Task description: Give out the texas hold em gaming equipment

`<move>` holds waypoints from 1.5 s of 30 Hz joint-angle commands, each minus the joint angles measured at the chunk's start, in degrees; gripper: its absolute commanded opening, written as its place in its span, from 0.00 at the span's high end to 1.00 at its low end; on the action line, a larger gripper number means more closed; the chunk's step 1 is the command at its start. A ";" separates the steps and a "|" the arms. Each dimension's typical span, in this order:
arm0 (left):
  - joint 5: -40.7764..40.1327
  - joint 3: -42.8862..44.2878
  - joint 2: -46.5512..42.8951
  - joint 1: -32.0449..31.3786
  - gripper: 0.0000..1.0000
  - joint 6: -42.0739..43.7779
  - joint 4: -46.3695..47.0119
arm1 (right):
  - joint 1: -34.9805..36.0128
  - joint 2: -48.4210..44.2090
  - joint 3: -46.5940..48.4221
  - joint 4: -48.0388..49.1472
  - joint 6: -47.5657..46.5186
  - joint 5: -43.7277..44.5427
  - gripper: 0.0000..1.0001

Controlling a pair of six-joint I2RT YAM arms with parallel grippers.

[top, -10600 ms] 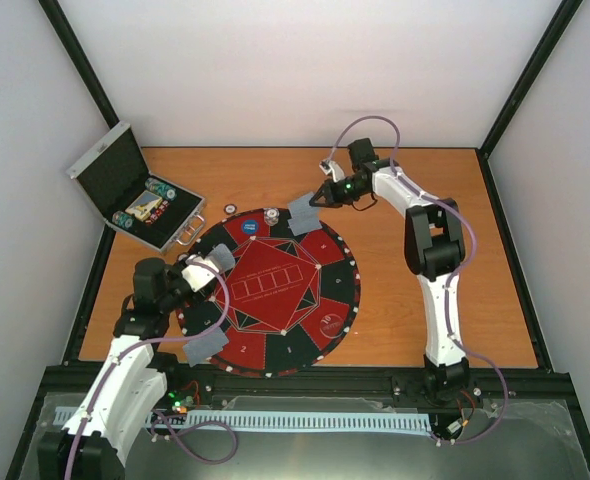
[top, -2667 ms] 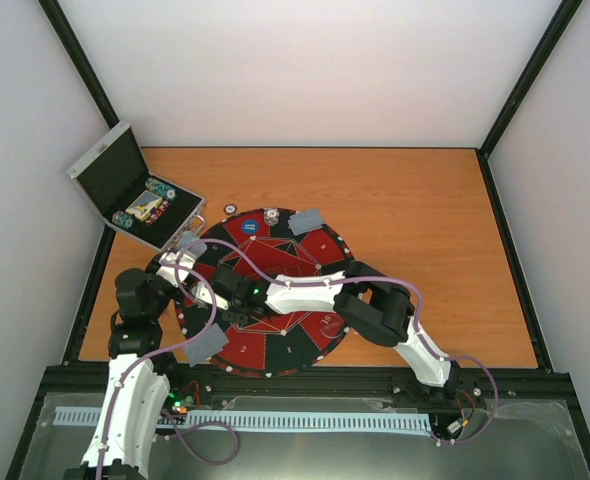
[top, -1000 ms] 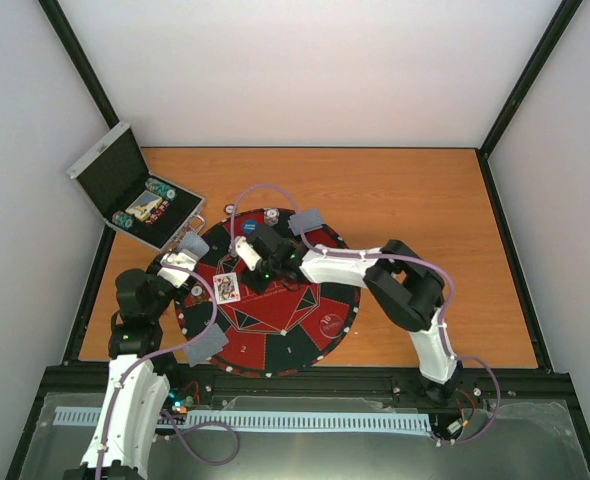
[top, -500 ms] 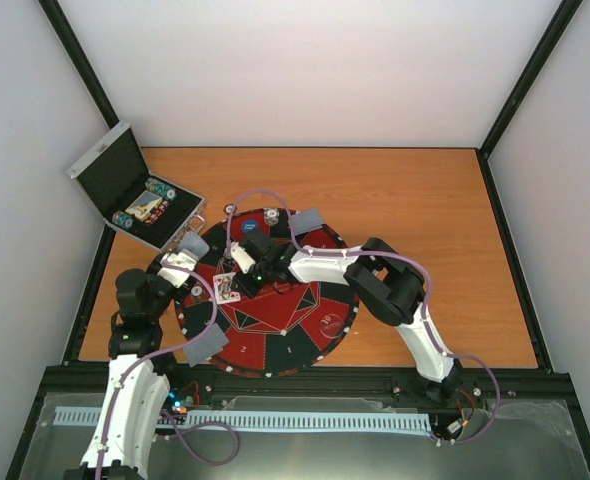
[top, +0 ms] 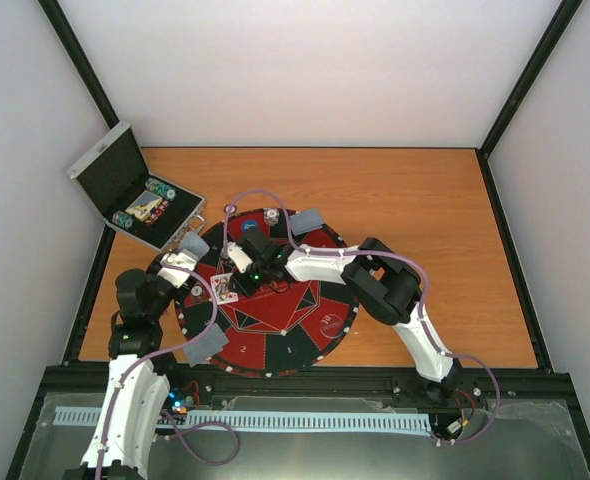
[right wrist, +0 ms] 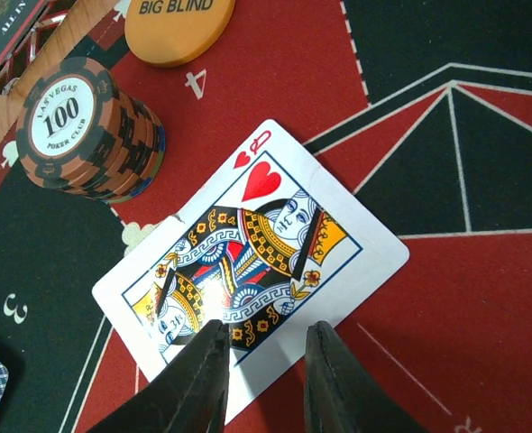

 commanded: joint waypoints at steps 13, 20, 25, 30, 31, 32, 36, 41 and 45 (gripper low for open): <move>2.08 0.28 -0.54 0.19 0.43 0.08 1.95 | -2.14 -8.14 1.57 -4.60 -4.16 -0.26 0.62; 8.96 1.12 -0.76 0.21 0.44 2.53 -1.46 | -10.31 -16.31 -0.63 -3.29 -2.00 -7.00 0.43; 14.22 1.45 -0.65 0.21 0.44 5.24 -5.26 | -11.39 -18.52 0.41 -1.47 -1.10 -15.44 0.31; 15.32 1.53 -1.07 0.21 0.45 7.79 -8.08 | -9.17 -14.87 4.96 -2.83 1.86 -20.71 0.27; 14.99 1.39 -1.09 0.21 0.45 7.81 -7.99 | -8.62 -14.08 5.80 -3.34 1.56 -20.22 0.26; 14.91 1.29 -1.16 0.21 0.45 7.85 -8.08 | -7.94 -13.44 6.66 -4.14 1.34 -19.87 0.24; 15.04 1.27 -1.19 0.21 0.45 7.79 -8.14 | -5.86 -10.64 9.72 -6.05 0.76 -20.24 0.20; 14.82 1.18 -1.44 0.21 0.44 7.15 -7.61 | -5.01 -7.32 13.42 -9.24 0.79 -17.65 0.21; 14.58 1.18 -1.55 0.20 0.44 6.85 -7.25 | -4.66 -5.61 14.92 -11.44 0.19 -15.71 0.27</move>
